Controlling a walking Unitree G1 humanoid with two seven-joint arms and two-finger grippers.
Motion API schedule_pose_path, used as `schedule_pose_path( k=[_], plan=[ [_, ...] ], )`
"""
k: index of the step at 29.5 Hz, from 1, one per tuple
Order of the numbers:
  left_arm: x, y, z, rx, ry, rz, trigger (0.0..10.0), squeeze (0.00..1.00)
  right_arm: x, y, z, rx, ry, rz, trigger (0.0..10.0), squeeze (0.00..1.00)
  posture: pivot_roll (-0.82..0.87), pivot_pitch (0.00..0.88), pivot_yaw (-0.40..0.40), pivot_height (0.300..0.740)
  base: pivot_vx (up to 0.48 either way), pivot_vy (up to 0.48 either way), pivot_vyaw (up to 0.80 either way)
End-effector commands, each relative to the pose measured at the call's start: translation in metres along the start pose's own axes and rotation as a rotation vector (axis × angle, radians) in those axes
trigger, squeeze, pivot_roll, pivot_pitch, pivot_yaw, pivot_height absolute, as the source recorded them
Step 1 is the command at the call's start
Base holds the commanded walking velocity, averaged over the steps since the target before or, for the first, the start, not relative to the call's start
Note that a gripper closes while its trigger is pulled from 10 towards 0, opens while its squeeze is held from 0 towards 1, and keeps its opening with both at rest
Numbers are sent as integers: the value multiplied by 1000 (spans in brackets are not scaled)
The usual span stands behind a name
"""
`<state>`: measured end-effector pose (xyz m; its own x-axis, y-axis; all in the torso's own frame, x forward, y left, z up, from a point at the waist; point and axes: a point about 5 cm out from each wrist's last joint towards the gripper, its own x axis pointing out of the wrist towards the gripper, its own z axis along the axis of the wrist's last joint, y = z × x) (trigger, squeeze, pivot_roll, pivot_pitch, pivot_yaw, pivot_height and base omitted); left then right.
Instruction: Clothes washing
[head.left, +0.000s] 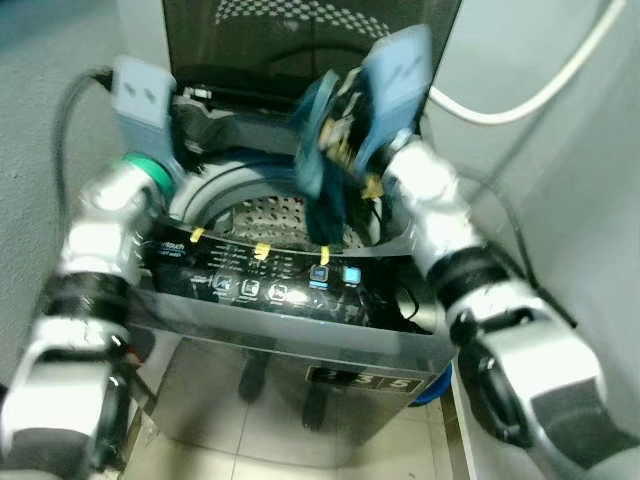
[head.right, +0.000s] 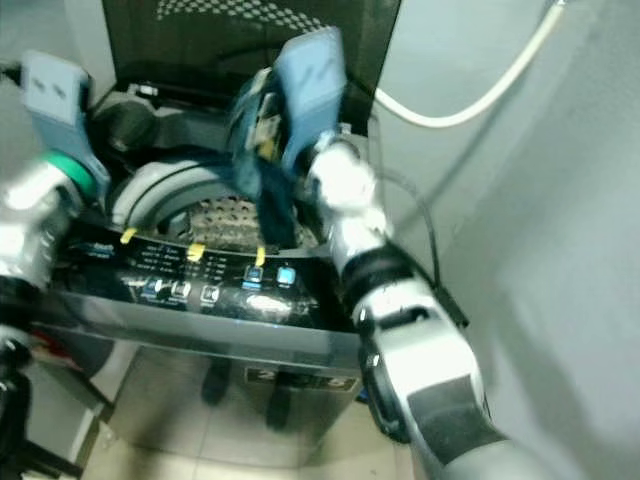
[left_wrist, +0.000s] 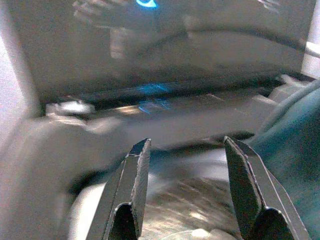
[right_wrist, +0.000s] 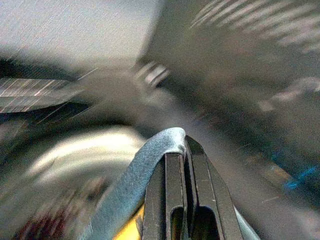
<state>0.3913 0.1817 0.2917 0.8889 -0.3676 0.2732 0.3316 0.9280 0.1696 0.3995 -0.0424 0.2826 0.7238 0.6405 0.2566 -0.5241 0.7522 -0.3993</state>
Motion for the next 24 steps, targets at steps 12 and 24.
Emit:
schedule_pose_path(
  k=[12, 24],
  plan=[
    [-58, -70, 17, 48, -18, -550, 10000, 0, 1, -13, 5, -41, 12, -33, 10000, 1000, 132, 96, -29, 740, 0, 0, 0],
    [-76, -70, 26, 8, -70, -304, 10000, 0, -13, -21, -7, -154, 119, 74, 10000, 0, 147, 98, -34, 740, 0, 0, 0]
  ],
)
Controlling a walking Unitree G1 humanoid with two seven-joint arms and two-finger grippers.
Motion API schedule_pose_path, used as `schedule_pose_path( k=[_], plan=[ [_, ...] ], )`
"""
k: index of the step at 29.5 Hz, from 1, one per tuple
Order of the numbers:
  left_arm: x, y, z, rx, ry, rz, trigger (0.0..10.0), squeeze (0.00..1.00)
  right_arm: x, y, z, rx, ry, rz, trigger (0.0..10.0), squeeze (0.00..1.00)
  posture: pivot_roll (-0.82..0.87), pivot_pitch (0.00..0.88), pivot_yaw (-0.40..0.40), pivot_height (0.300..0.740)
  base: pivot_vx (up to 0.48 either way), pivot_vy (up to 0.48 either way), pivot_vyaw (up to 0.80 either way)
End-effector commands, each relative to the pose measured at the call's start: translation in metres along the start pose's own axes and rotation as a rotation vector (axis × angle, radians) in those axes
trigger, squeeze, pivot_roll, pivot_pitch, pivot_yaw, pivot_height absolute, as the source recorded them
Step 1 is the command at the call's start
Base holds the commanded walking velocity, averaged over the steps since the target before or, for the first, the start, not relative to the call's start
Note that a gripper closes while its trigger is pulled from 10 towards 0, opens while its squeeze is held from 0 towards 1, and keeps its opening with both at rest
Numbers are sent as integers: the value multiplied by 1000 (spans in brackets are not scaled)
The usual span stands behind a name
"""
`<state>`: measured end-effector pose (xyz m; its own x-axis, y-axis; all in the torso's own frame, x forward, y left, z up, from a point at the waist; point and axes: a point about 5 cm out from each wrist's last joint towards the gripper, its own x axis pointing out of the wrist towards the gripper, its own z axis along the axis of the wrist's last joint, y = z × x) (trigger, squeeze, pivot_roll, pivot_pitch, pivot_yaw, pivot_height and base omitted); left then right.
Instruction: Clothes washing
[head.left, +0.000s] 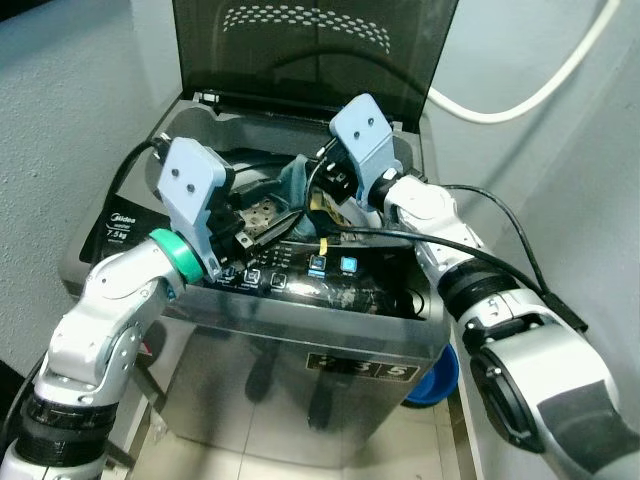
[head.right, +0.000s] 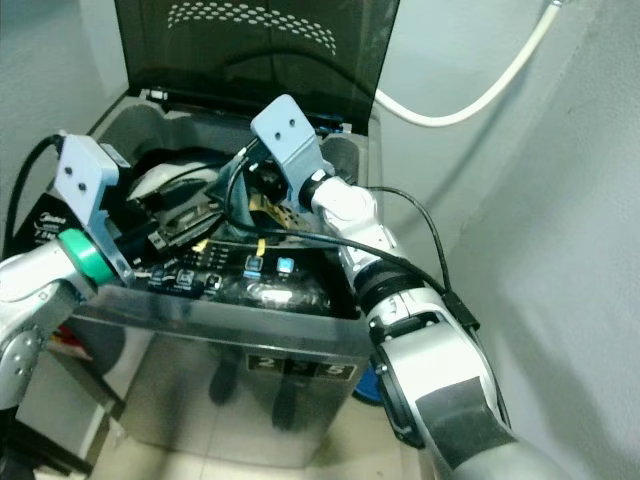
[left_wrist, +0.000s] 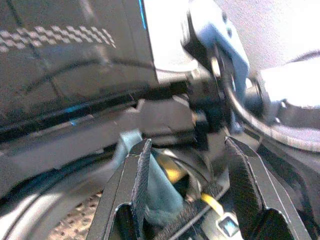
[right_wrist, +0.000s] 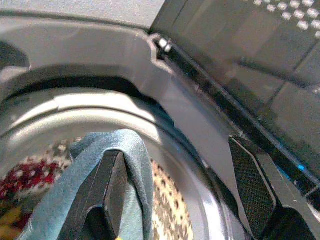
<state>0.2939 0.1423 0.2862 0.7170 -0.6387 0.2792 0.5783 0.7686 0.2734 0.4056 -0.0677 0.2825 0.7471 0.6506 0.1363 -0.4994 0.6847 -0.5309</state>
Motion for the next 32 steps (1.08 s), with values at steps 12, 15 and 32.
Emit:
schedule_pose_path(
  k=[12, 15, 32],
  plan=[
    [-8, -3, 1, -24, 28, 64, 10000, 0, -15, -6, -8, -207, 63, 106, 10000, 0, 140, 96, -24, 740, 0, 0, 0],
    [-6, -4, 4, -32, 20, 63, 10000, 0, -11, -12, 12, -442, 45, 178, 10000, 0, 135, 92, -18, 740, 0, 0, 0],
    [-8, -6, 12, -28, 8, 71, 10000, 0, 10, -40, 61, -1009, 74, -57, 10000, 0, 154, 90, -35, 740, 0, 0, 0]
  ],
)
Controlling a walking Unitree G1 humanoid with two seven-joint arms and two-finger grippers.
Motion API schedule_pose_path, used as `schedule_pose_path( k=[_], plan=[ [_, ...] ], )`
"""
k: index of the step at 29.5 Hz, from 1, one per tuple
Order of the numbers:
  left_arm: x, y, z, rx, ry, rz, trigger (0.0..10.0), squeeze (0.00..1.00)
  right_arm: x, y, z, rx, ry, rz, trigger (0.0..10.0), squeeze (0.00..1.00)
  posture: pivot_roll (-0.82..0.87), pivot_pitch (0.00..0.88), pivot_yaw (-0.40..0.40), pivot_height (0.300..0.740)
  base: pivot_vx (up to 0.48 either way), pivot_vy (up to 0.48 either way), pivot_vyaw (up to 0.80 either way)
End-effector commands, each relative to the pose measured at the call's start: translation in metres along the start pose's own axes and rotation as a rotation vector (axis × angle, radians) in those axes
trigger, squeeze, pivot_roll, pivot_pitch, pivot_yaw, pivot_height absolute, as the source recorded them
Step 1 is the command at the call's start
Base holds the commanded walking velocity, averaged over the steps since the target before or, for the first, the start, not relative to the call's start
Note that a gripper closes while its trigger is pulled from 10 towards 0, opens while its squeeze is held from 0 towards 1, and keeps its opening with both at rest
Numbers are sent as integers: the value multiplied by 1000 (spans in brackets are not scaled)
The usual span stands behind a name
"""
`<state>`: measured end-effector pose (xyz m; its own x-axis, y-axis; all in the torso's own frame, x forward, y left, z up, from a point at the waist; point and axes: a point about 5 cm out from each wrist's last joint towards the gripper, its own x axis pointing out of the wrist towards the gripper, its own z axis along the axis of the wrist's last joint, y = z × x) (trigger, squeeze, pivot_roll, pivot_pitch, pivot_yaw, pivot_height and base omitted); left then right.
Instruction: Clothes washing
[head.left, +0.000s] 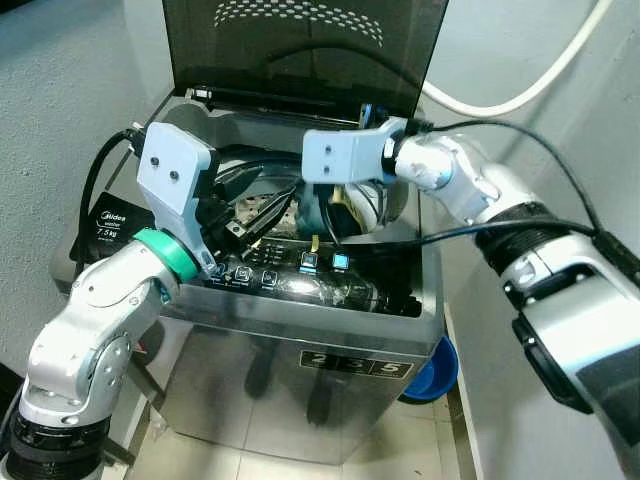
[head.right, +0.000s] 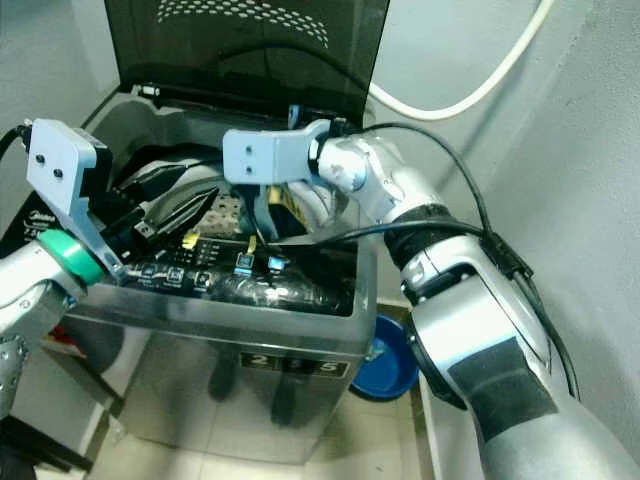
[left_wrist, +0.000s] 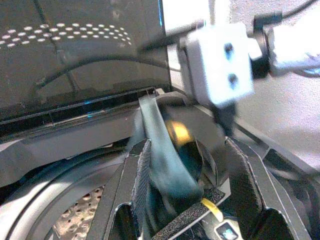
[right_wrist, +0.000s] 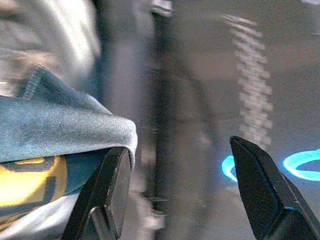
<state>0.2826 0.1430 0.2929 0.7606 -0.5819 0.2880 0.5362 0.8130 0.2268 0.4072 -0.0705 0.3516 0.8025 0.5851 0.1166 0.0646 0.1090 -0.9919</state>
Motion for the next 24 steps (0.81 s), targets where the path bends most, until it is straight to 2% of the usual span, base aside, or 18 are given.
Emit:
schedule_pose_path(
  k=[1, 2, 3, 4, 5, 6, 7, 8, 10, 11, 13, 16, 17, 18, 19, 20, 21, 24],
  plan=[
    [-2, -2, 1, 0, -2, -1, 10000, 0, 2, -4, 2, -80, 3, -48, 10000, 0, 153, 89, -33, 740, 0, 0, 0],
    [-2, -2, 1, 0, -2, -1, 10000, 0, 2, -4, 2, -80, 3, -48, 10000, 0, 153, 89, -33, 740, 0, 0, 0],
    [-2, -2, 1, -1, 0, -2, 10000, 0, -1, 16, -2, -92, 4, 128, 10000, 0, 154, 87, -32, 740, 0, 0, 0],
    [-2, -2, 1, -1, 0, -2, 10000, 0, -1, 16, -2, -92, 4, 128, 10000, 0, 154, 87, -32, 740, 0, 0, 0],
    [-1, -2, 1, -3, 1, -3, 10000, 0, -6, 36, -4, -82, -29, 313, 10000, 0, 153, 86, -33, 740, 0, 0, 0],
    [-1, -3, 1, -4, 1, -3, 10000, 0, -9, 47, -2, 14, -66, 406, 10000, 0, 153, 86, -33, 740, 0, 0, 0],
    [-1, -3, 1, -4, 1, -3, 10000, 0, -9, 47, -2, 14, -66, 406, 10000, 0, 153, 86, -33, 740, 0, 0, 0],
    [-1, -2, 1, -5, 2, -3, 10000, 0, -10, 52, -1, 80, -88, 435, 10000, 0, 152, 86, -31, 740, 0, 0, 0],
    [-1, -2, 1, -5, 2, -2, 10000, 0, -9, 48, 0, 100, -100, 384, 10000, 0, 149, 83, -30, 740, 0, 0, 0],
    [-1, -2, 1, -6, 3, -1, 10000, 0, -5, 38, 0, 135, -72, 274, 10000, 0, 149, 83, -29, 740, 0, 0, 0],
    [0, -2, 0, -6, 6, -2, 10000, 0, -7, 42, -2, 157, -82, 331, 10000, 0, 148, 79, -25, 740, 0, 0, 0],
    [0, -3, 0, -9, 4, -7, 10000, 0, -7, 40, -1, 177, -94, 319, 10000, 0, 148, 78, -27, 740, 0, 0, 0],
    [1, -4, 1, -10, 2, -9, 10000, 0, -5, 32, 0, 249, -102, 252, 10000, 0, 145, 76, -26, 740, 0, 0, 0],
    [1, -4, 1, -10, 2, -9, 10000, 0, -5, 32, 0, 249, -102, 252, 10000, 0, 145, 76, -26, 740, 0, 0, 0],
    [1, -4, 1, -10, 1, -10, 10000, 0, -3, 18, -1, 370, -92, 141, 10000, 0, 147, 75, -28, 740, 0, 0, 0],
    [1, -4, 1, -10, 1, -10, 10000, 0, -3, 18, -1, 370, -92, 141, 10000, 0, 147, 75, -28, 740, 0, 0, 0],
    [1, -5, 1, -11, 1, -10, 10000, 0, -3, 9, -3, 462, -88, 88, 10000, 0, 148, 75, -26, 740, 0, 0, 0],
    [1, -6, 1, -12, 2, -10, 10000, 0, -7, 14, -3, 385, -131, 160, 10000, 0, 148, 76, -26, 740, 0, 0, 0]
  ],
)
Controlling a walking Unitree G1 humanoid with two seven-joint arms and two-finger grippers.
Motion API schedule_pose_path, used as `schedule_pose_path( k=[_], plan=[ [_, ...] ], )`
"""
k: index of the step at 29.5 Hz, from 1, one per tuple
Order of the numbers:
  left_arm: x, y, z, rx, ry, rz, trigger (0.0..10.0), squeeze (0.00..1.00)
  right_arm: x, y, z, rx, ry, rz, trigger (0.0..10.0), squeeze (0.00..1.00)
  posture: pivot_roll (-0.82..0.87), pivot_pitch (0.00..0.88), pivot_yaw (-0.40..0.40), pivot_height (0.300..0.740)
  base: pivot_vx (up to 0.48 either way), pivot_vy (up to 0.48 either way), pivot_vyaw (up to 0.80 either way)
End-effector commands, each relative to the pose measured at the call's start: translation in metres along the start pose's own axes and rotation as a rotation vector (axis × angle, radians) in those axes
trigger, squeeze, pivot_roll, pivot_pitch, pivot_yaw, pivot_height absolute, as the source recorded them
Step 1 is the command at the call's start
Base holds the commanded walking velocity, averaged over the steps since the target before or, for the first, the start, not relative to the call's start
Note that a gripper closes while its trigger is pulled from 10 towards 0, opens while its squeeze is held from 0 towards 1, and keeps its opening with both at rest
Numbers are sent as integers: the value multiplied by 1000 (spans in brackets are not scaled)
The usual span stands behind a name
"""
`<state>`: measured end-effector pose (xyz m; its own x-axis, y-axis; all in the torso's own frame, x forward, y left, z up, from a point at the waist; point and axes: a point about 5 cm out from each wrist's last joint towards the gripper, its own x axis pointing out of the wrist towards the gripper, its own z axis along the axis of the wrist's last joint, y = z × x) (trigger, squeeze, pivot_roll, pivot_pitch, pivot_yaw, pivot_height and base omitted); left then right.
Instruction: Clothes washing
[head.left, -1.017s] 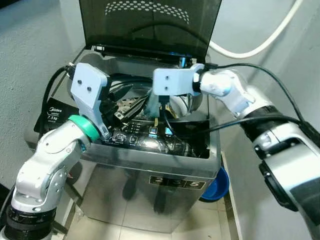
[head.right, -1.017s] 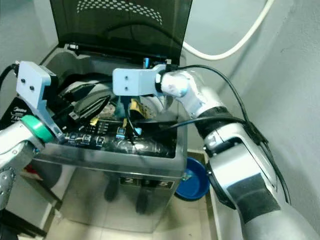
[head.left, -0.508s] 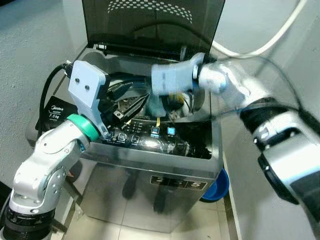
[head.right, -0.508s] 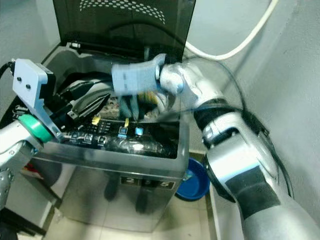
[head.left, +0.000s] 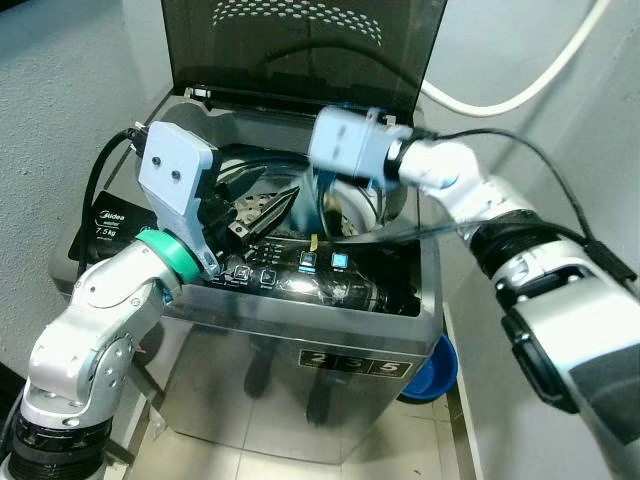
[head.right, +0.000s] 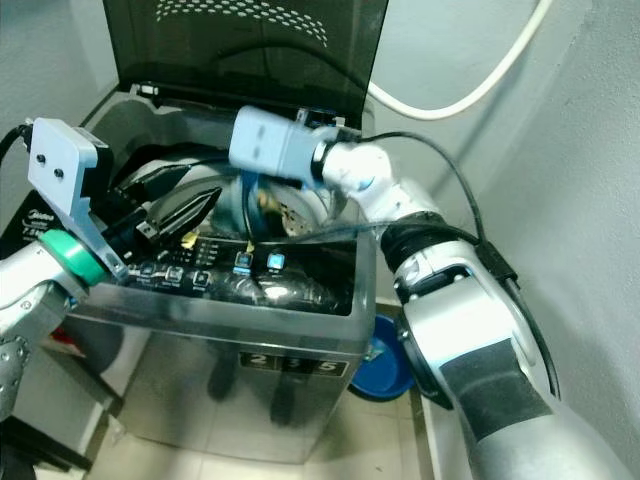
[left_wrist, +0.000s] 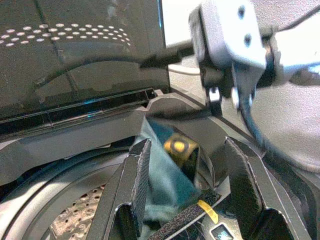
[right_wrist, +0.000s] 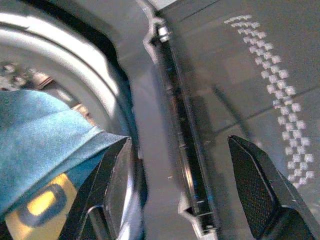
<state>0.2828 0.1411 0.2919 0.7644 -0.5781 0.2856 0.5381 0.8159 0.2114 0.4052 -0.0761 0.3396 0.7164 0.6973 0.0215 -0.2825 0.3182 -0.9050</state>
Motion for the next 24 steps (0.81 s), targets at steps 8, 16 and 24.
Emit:
schedule_pose_path(
  k=[8, 16, 24],
  plan=[
    [2, -6, 1, -4, 0, -21, 10000, 0, 8, 7, -12, 923, -34, -58, 10000, 0, 139, 82, -22, 740, 0, 0, 0],
    [2, -8, 0, -10, 7, -22, 10000, 0, 5, 28, -26, 598, 97, 22, 10000, 0, 141, 86, -21, 740, 0, 0, 0],
    [0, -7, -1, -8, 11, -18, 10000, 0, 1, 1, -10, 724, -75, -26, 10000, 0, 140, 90, -17, 740, 0, 0, 0]
  ],
)
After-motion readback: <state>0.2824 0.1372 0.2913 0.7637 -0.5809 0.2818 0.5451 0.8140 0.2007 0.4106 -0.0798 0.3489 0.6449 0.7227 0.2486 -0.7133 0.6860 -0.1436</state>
